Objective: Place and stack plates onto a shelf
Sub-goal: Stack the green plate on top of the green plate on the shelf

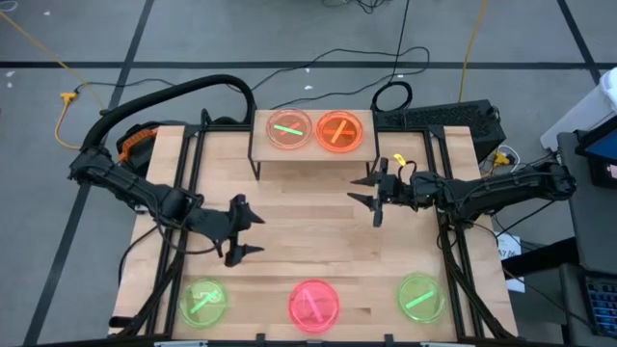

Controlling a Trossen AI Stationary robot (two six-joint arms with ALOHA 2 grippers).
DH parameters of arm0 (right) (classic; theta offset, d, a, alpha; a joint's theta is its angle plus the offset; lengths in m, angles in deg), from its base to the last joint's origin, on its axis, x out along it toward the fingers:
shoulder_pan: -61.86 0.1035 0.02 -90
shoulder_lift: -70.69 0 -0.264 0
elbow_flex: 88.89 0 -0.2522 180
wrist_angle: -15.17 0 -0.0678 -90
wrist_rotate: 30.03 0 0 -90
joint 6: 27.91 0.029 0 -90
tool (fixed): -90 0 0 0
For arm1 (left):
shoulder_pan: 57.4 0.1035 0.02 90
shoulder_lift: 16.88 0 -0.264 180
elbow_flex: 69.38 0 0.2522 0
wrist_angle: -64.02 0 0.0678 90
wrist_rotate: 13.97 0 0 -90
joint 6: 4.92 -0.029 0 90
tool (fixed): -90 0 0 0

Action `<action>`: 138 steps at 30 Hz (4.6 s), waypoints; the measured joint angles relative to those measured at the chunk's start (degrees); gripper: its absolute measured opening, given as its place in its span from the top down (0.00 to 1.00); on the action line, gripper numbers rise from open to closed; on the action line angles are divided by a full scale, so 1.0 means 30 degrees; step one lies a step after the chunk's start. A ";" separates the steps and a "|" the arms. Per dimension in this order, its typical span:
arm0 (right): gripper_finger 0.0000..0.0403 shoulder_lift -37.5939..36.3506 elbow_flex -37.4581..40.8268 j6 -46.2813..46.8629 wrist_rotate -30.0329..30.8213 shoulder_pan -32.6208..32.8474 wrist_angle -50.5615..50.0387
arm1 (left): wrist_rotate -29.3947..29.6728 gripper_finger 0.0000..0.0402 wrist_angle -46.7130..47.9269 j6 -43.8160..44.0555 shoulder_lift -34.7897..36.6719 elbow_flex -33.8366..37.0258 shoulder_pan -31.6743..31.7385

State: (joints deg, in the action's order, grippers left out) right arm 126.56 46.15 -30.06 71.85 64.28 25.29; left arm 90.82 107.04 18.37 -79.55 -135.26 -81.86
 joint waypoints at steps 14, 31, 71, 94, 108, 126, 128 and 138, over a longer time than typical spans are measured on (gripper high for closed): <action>0.63 0.0000 0.0000 0.0189 -0.0036 0.0000 0.0009 | -0.1899 0.07 0.6429 0.3777 -0.0007 0.0000 -0.0942; 0.63 0.0000 0.0000 0.0292 -0.0052 0.0000 -0.0029 | -0.1966 0.07 0.6913 0.4421 -0.0007 0.0000 -0.4962; 0.63 0.0007 0.0000 0.0292 -0.0044 0.0000 -0.0042 | -0.6581 0.07 0.5894 0.6724 -0.5727 0.0207 -0.6632; 0.63 0.0000 0.0000 0.0246 -0.0066 0.0000 -0.0056 | -0.9641 0.36 0.1645 0.8922 -0.5646 0.5653 -0.7584; 0.63 0.0000 0.0000 -0.0141 -0.0066 0.0000 -0.0056 | -1.0174 0.96 0.1356 0.7633 -0.5718 0.5690 -0.6179; 0.63 0.0000 0.0000 -0.0372 -0.0023 -0.0015 -0.0048 | -0.7490 1.00 0.1653 1.0478 -0.0122 0.5683 -0.0093; 0.63 0.0000 0.0000 -0.0372 -0.0022 -0.0015 -0.0049 | -0.7142 1.00 0.1561 1.0925 0.1214 0.5683 0.0566; 0.63 0.0000 0.0000 -0.0585 0.0000 -0.0015 0.0111 | -0.3811 1.00 0.0739 1.2091 0.7774 0.5683 0.4452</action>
State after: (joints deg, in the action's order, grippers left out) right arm 126.56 46.15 -31.82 71.85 64.23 25.62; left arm 79.38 109.26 54.64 -56.23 -118.21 -68.51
